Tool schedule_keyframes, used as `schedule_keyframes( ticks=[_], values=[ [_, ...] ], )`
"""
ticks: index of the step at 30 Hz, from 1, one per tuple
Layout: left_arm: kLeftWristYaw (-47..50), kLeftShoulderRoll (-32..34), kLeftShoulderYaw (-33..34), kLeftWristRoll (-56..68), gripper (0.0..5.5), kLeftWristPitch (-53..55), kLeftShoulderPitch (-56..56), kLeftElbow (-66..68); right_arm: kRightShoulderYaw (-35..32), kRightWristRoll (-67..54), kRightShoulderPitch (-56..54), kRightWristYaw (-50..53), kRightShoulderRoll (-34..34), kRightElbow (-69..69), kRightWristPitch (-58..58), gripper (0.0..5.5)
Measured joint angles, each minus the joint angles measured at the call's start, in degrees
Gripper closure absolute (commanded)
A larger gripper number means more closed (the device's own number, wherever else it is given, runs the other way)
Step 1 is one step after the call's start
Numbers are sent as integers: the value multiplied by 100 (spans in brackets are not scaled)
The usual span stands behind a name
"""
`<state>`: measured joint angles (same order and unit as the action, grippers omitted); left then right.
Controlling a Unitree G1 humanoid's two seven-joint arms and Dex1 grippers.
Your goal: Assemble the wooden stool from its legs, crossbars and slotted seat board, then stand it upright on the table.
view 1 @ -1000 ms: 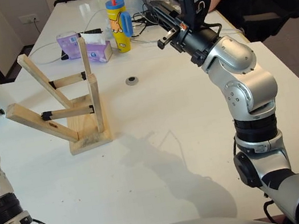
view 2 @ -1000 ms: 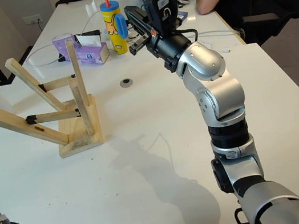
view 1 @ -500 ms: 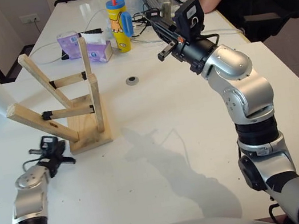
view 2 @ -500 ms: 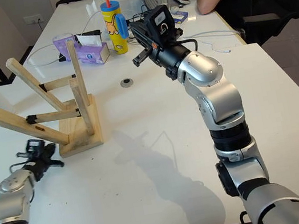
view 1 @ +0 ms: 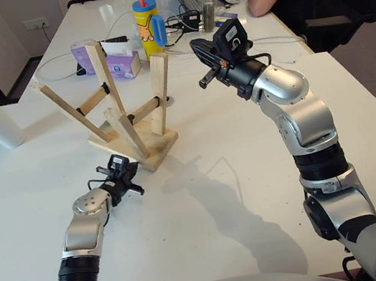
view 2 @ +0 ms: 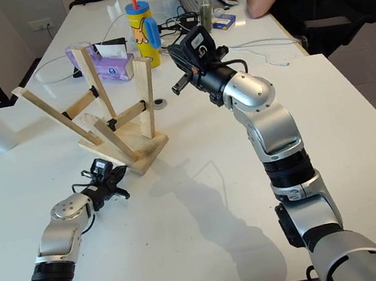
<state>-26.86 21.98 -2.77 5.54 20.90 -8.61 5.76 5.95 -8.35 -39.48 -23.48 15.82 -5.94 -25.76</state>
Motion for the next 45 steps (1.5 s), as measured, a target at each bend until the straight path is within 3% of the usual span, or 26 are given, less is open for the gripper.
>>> schedule_keyframes(
  ticks=[4,8,13,19,21,24,27,30,35,40,45],
  values=[
    [-21,-218,-334,-82,548,9,-73,-8,162,77,-354,-197,-129,480,456,550],
    [-13,-484,-625,-153,548,-11,-296,-45,257,228,-1323,-551,-261,1916,1402,550],
    [75,-512,-675,-283,548,-55,-299,39,-199,-94,-2634,-800,-758,4169,2103,550],
    [32,-508,-723,-358,548,-92,-301,76,-1226,-854,-4326,-789,-1282,6279,2737,550],
    [-13,-482,-724,-362,548,-92,-310,80,-756,-288,-4211,-1138,-1292,6967,2730,550],
    [-29,-474,-717,-358,548,-88,-327,73,732,1183,-3063,-1728,-1219,7523,3059,550],
    [-30,-461,-708,-347,548,-78,-322,35,1721,2214,-2989,-2068,-596,7446,3832,550],
    [-115,-419,-701,-347,548,-71,-324,35,2788,3395,-1961,-2089,-111,7737,4429,550],
    [-188,-373,-725,-351,548,-69,-468,86,2518,3410,-1885,-1510,-67,7729,4630,550],
    [-188,-349,-674,-359,548,-60,-467,112,1665,2729,-1928,-1652,65,7505,4640,550],
    [-471,-326,-707,-117,548,243,-401,-535,717,2083,-2279,-927,271,7413,4287,550]
  ],
)
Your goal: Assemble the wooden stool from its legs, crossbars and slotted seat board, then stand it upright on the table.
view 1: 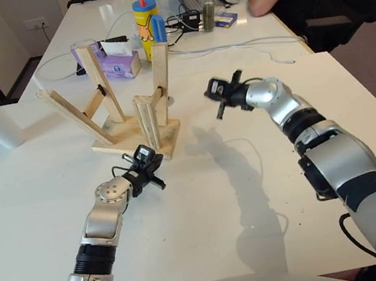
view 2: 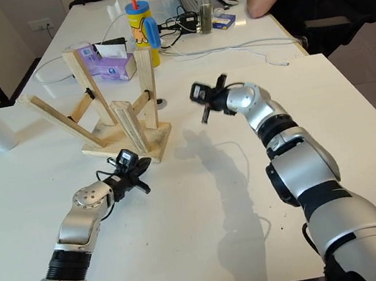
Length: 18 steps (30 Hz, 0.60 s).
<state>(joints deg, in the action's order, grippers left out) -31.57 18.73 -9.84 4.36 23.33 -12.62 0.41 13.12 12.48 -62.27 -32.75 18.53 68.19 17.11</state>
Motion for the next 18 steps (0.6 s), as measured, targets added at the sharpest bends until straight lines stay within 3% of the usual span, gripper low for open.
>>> schedule_keyframes(
  ticks=[6,11,18],
  values=[
    [302,371,392,-133,548,556,-57,-9,-433,-1369,49,-1719,-678,-1847,-887,550],
    [439,565,495,-262,548,767,-55,313,-576,-2076,249,-2046,-841,-3518,-2025,550],
    [705,471,553,-304,548,724,-79,634,209,-1556,1085,-1991,-760,-4790,-2443,550]
  ],
)
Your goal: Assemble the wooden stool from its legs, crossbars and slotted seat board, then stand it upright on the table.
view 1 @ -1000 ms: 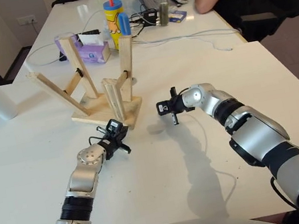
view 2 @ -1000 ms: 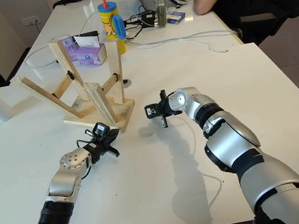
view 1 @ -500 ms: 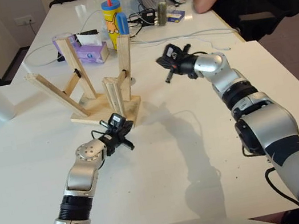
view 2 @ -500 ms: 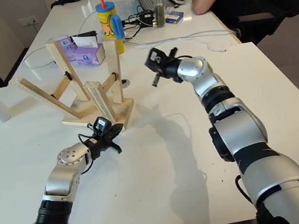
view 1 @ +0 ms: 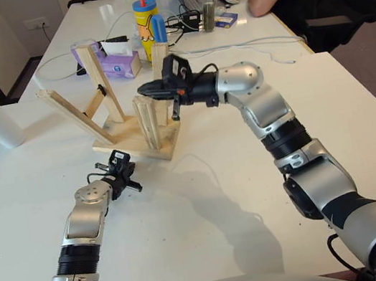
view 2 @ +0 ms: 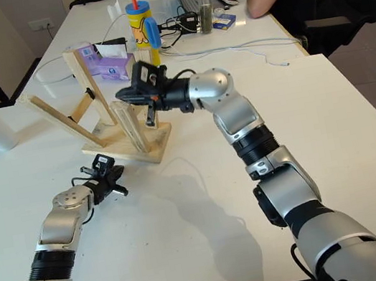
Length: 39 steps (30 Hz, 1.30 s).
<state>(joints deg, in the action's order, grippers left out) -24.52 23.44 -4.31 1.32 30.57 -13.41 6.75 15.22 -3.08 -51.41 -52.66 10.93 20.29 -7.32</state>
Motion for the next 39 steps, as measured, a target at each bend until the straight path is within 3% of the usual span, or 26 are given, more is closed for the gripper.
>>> schedule_keyframes(
  ticks=[16,21,26,31,35,39],
  values=[
    [186,-187,-19,-163,548,-659,-562,1065,492,-46,296,308,-191,-1778,-1131,550],
    [68,-284,-158,-283,548,-1115,-1082,1878,911,220,325,495,-300,-1811,-1505,550],
    [66,-314,-197,-388,548,-1543,-1455,2380,904,181,353,523,-408,-1848,-1736,550],
    [135,-380,-163,-408,548,-1745,-1565,2514,223,-232,150,1062,-774,-2252,-1781,550],
    [133,-375,-118,-407,548,-1771,-1519,2458,-1053,-995,-761,2011,-1175,-2635,-1992,550],
    [125,-322,-71,-406,548,-1708,-1289,2248,-2345,-1469,-1591,2968,-942,-2188,-2015,550]
  ],
)
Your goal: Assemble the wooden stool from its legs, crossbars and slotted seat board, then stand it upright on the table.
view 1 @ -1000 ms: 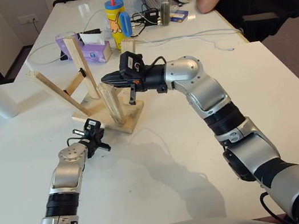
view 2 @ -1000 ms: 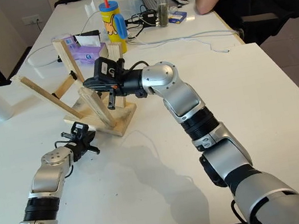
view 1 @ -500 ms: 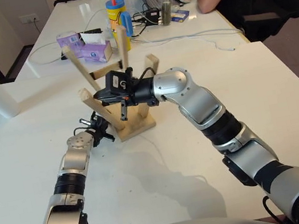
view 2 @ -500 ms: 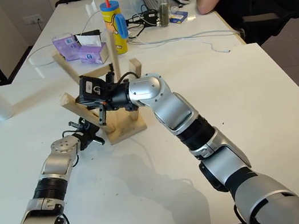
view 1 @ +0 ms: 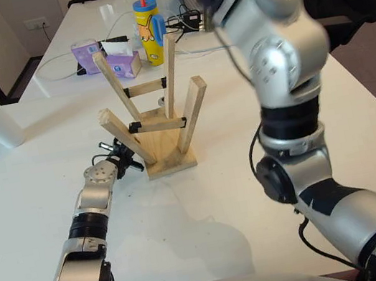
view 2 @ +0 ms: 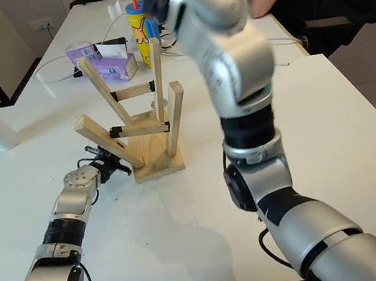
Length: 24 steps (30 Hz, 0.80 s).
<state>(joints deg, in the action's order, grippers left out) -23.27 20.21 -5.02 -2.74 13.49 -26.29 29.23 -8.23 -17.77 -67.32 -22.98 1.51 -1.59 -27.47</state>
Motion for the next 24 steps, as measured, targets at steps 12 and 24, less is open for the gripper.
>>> schedule_keyframes(
  ticks=[12,24],
  values=[
    [-668,721,81,174,548,1371,1818,-2665,1260,1840,2981,-432,1769,2825,952,550],
    [-1154,896,-411,498,548,2396,2439,-4294,2456,2101,4159,-853,1037,1961,786,550]
  ],
)
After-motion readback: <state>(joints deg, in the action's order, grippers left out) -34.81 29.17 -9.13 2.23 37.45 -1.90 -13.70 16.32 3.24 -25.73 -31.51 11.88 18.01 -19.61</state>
